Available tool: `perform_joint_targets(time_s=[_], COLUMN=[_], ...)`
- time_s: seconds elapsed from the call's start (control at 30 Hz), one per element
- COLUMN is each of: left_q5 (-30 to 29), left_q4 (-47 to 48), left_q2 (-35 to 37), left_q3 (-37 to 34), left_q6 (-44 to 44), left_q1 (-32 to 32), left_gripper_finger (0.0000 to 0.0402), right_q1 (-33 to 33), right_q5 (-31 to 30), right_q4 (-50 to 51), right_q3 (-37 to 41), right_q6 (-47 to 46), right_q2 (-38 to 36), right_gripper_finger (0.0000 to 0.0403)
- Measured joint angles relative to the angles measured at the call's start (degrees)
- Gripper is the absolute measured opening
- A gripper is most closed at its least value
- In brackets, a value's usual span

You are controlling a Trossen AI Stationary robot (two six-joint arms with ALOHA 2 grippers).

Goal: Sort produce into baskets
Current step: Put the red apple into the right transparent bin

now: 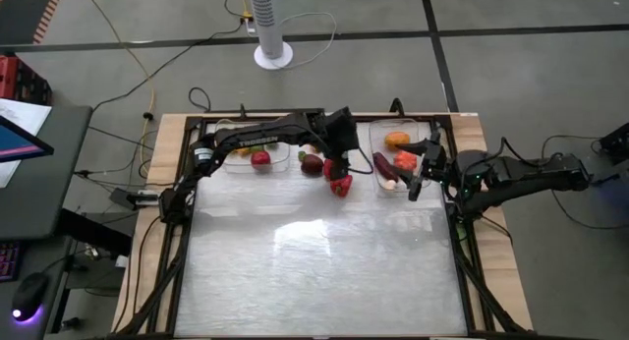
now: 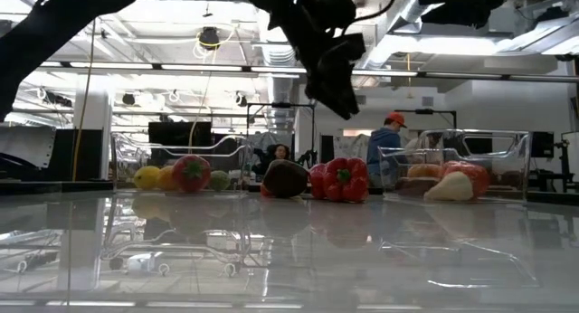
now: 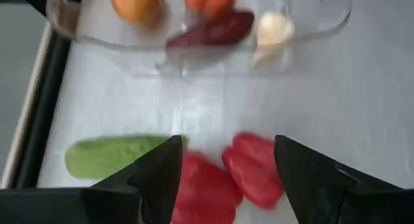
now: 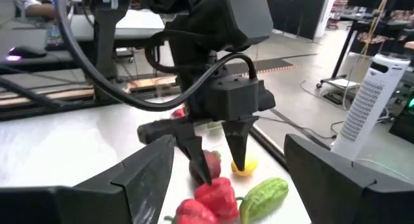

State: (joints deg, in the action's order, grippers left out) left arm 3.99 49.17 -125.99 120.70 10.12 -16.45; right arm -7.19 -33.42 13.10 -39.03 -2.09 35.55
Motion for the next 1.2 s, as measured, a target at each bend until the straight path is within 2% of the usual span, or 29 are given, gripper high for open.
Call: perform_joint_targets(time_s=[0.17,0.33,0.43,0.53,0.63,0.73,1.03,1.2], left_q5=[-2.3,-5.8,-10.1,-15.7,-18.3,-20.1,-21.8,-19.2], left_q4=[-2.7,-14.3,-21.8,-24.9,-21.9,-18.3,-18.5,-17.9], left_q2=[2.7,9.9,15.2,18.9,19.9,18.8,16.0,14.1], left_q3=[-7.4,-20.5,-29.5,-35.6,-37.5,-37.7,-37.6,-37.6], left_q6=[1.3,1.5,1.4,-1.8,-3.4,-1.4,2.7,6.0], left_q1=[2.2,4.2,4.5,4.3,3.5,3.3,2.4,1.0], left_gripper_finger=[0.022,0.0213,0.0212,0.0212,0.0213,0.0224,0.0327,0.0346], right_q1=[-2.7,-5.1,-5.9,-6.1,-6.1,-5.9,-4.6,-3.9], right_q5=[-3.3,-6.9,-8.6,-9.0,-9.1,-9.1,-8.9,-8.7], right_q4=[1.3,1.5,1.2,0.1,-1.2,-2.7,-4.0,-4.5], right_q3=[0.0,0.0,0.0,0.0,0.0,0.0,0.0,0.0], right_q6=[-1.0,-1.0,-1.1,-1.1,-0.7,0.5,2.9,3.7], right_q2=[0.0,0.0,0.0,0.2,0.6,0.9,2.1,2.9], right_gripper_finger=[0.0319,0.0319,0.0319,0.0319,0.0319,0.0319,0.0319,0.0319])
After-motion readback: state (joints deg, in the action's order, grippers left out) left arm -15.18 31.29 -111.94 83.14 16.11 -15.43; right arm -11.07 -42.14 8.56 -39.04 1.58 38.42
